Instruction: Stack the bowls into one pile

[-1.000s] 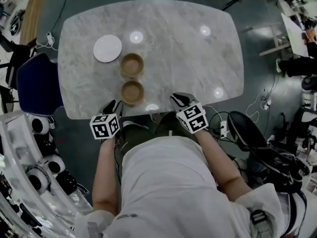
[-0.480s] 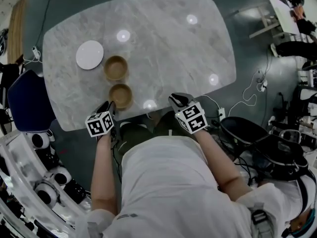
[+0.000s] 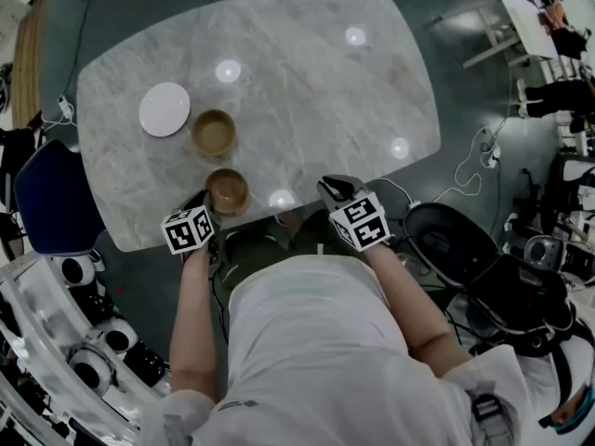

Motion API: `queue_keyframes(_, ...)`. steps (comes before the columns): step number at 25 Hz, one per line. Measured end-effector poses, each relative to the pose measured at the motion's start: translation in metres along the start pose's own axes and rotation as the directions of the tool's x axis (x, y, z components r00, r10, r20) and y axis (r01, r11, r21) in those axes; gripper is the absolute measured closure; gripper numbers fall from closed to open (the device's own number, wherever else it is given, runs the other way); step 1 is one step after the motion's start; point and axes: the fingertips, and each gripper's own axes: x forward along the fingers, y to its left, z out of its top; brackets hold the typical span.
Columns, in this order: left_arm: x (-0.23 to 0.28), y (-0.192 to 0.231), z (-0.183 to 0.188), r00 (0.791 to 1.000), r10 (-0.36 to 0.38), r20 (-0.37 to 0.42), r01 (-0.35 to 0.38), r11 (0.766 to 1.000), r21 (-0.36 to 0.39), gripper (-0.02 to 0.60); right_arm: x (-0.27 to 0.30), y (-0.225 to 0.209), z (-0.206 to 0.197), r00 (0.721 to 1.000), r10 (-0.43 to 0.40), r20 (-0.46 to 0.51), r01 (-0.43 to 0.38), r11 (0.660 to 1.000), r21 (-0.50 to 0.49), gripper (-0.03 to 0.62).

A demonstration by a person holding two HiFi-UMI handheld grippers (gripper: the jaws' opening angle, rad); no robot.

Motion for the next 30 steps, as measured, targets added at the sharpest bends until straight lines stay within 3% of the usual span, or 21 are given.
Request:
queue_keyframes(14,-0.018,-0.016,0.009,0.999,-0.011,0.035,0.011,1.0,-0.002,0.569,-0.007,-0.003,0.015,0.999,0.008,0.046,-0.008,1.0,-0.019,0.545)
queue_keyframes(30,-0.04,-0.016,0.071,0.996,0.033,0.084,-0.035,0.999,0.029,0.569,0.008,0.004,0.054,0.993,0.06,0.098,-0.057,0.998,-0.03,0.549)
